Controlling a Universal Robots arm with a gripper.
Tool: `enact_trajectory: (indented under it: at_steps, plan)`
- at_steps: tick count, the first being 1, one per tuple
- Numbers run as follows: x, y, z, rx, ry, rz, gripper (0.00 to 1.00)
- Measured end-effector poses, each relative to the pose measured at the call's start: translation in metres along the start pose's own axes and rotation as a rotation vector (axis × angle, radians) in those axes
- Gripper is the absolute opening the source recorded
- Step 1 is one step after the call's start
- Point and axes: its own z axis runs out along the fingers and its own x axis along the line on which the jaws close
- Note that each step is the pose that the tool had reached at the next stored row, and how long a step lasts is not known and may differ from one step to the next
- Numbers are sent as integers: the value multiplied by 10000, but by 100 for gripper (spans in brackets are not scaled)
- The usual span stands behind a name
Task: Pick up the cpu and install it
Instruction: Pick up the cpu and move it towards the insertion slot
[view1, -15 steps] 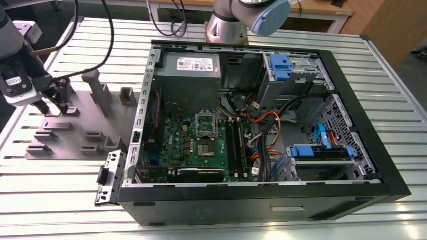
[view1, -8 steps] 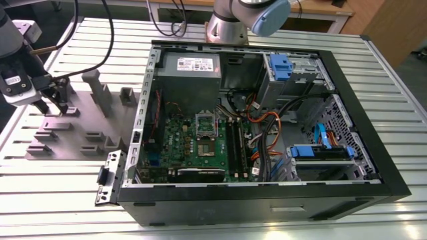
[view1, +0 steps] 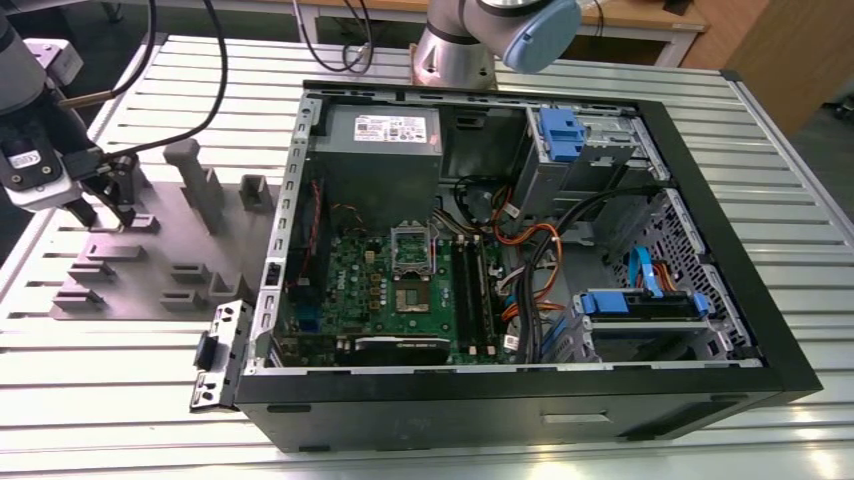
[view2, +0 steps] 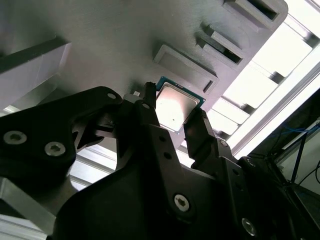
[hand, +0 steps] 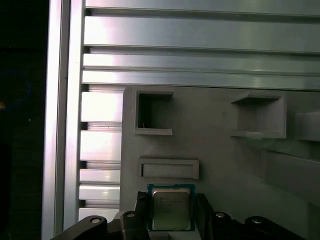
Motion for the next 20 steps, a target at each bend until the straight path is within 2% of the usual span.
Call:
enact_trajectory:
  at_steps: [20]
  plan:
    - [-1, 1, -45, 0, 0, 0, 47]
